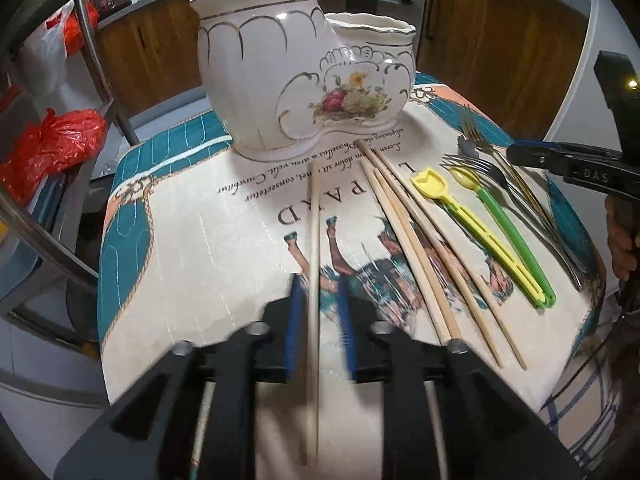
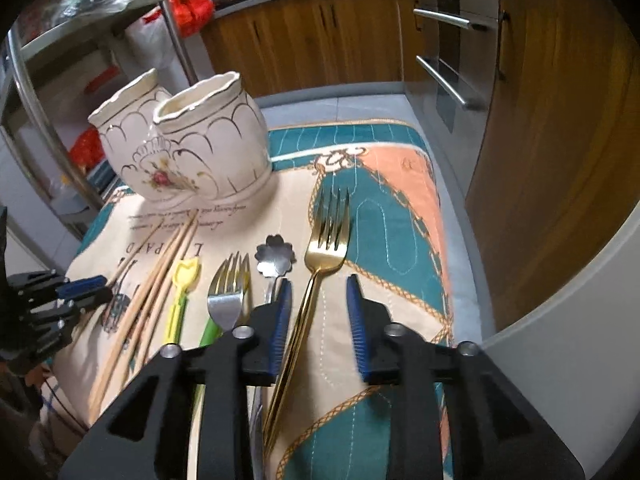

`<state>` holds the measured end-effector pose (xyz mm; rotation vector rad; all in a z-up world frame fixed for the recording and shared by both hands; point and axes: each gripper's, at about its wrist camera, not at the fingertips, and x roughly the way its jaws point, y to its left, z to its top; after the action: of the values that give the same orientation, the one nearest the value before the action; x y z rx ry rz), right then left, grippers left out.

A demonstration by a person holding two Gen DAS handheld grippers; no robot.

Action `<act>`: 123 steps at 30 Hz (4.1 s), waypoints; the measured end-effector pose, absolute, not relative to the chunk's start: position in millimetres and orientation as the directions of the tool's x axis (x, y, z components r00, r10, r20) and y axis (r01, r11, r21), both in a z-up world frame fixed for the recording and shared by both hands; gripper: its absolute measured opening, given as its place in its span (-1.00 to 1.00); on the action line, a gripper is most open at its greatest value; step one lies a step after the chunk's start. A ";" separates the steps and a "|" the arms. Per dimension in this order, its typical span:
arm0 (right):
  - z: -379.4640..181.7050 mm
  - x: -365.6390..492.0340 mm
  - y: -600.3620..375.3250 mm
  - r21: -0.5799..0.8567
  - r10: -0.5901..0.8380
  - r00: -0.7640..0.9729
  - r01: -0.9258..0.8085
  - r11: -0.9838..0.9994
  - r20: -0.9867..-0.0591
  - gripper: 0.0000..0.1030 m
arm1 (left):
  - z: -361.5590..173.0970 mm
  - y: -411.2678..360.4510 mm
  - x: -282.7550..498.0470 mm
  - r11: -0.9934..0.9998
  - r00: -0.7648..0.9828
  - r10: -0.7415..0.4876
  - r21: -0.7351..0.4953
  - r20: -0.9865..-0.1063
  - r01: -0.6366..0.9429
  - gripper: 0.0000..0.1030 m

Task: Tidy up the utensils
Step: 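Lift the gold fork over the short cup while the left tool carries the chopstick over the tall cup, then open the right tool to drop the fork while the left tool releases the chopstick into the tall cup, then grasp the silver fork with the right tool while the left tool grasps another chopstick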

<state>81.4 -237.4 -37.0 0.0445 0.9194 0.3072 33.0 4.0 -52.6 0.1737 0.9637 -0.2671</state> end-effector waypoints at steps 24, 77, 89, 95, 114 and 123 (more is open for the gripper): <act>-1.1 36.1 -223.3 0.124 0.315 0.743 -0.302 0.945 -0.590 -0.88 | -38.6 17.9 27.8 0.961 0.674 -0.206 -0.017 -0.710 0.276 -0.91; 43.9 168.5 -164.9 0.249 0.365 0.813 -0.277 0.928 -0.453 -0.88 | 38.5 18.0 141.6 0.956 0.884 -0.288 -0.052 -0.369 0.289 -0.89; 63.2 143.9 -172.8 0.254 0.384 0.823 -0.300 0.920 -0.419 0.35 | 66.0 34.6 112.5 0.979 0.924 -0.203 -0.049 -0.323 0.198 0.66; 82.4 97.7 -189.0 0.213 0.395 0.858 -0.340 0.916 -0.329 0.90 | 83.1 38.5 83.3 0.979 0.932 -0.205 -0.048 -0.299 0.200 0.89; 8.6 43.9 -244.1 0.160 0.216 0.785 -0.150 0.976 -0.581 0.90 | 12.6 23.4 29.9 0.974 0.818 -0.193 -0.004 -0.542 0.228 0.89; -32.7 26.4 -215.8 0.013 0.190 0.694 -0.252 0.968 -0.694 0.90 | -35.8 -1.3 26.0 0.965 0.702 -0.181 0.012 -0.688 0.261 0.89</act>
<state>26.4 -215.8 -32.7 -0.0850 0.7652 0.2471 26.0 -1.3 -35.8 0.1119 0.7532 -0.2464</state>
